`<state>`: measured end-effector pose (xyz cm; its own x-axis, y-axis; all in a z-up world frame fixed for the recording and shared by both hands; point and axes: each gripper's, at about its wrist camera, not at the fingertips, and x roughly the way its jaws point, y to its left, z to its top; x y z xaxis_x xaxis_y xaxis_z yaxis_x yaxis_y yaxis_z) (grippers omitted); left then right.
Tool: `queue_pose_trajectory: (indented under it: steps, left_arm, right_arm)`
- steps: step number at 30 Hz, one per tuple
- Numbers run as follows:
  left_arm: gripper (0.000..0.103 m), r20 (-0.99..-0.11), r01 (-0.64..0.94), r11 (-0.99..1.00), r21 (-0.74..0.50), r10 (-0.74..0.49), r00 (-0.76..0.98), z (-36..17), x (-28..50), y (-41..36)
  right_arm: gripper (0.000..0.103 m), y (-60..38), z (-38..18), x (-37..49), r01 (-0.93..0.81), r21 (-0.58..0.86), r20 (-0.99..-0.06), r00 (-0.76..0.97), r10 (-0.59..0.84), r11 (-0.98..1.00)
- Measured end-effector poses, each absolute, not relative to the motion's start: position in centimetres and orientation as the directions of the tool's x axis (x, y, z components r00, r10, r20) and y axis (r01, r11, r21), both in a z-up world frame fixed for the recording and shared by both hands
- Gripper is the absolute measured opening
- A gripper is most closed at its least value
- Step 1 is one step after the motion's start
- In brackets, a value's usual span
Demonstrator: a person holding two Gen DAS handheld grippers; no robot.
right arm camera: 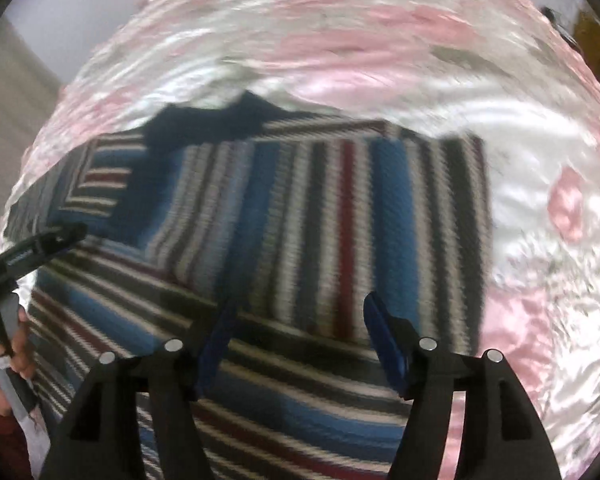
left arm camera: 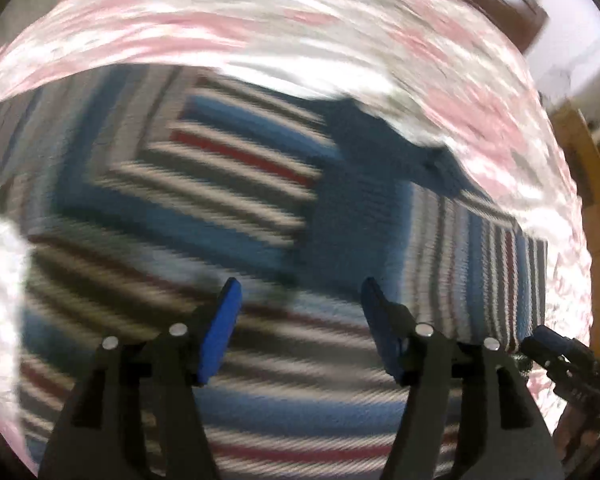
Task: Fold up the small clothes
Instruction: 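Lay the sleeve on the body and open the right gripper, then grasp the other sleeve cuff with the left gripper and lift it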
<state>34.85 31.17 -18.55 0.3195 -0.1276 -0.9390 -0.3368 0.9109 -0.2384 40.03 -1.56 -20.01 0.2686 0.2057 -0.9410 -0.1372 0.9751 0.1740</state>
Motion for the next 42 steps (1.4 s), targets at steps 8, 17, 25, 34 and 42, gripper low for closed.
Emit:
queue_pose_trajectory:
  steps: [8,17,25,34,42]
  left_arm:
    - [0.062,-0.961,-0.586,0.809,-0.048,0.123,0.247,-16.9,29.3,50.6]
    - [0.068,-0.946,-0.749,0.649,-0.133,0.143,0.292,-16.3,28.5,64.5]
    - [0.067,-0.919,-0.768,0.577,-0.278,0.074,0.388,-18.2,30.2,67.4]
    - [0.012,-0.871,-0.706,0.612,-0.356,0.056,0.488,-17.1,31.5,65.2]
    - [0.012,-0.795,-0.586,0.71,-0.392,0.06,0.604,-12.1,32.1,59.8]
  right_arm:
    - [0.066,3.2,-21.3,41.5,-0.198,0.152,-0.957,0.217,0.195,0.968]
    - [0.07,6.7,-22.6,42.4,-0.215,0.144,-0.965,0.183,0.185,0.966]
    - [0.07,7.2,-23.0,42.3,-0.243,0.107,-0.971,0.185,0.154,0.964]
    - [0.07,4.8,-22.4,41.5,-0.22,0.117,-0.968,0.194,0.161,0.969]
    - [0.072,2.4,-21.2,40.0,-0.197,0.132,-0.961,0.213,0.174,0.971]
